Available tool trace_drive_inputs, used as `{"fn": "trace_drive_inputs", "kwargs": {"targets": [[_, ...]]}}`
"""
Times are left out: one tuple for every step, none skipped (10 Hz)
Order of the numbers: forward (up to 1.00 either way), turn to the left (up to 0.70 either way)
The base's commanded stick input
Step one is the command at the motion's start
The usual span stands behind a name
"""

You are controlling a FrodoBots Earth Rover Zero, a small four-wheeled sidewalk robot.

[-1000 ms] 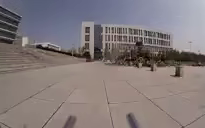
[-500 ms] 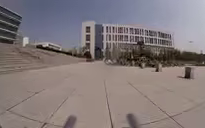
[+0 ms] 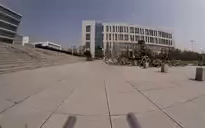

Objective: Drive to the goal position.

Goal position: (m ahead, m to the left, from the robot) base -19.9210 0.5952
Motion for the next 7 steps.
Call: {"fn": "trace_drive_inputs", "kwargs": {"targets": [[1.0, 0.0], [1.0, 0.0], [1.0, 0.0], [1.0, 0.0], [1.0, 0.0], [1.0, 0.0], [1.0, 0.01]]}}
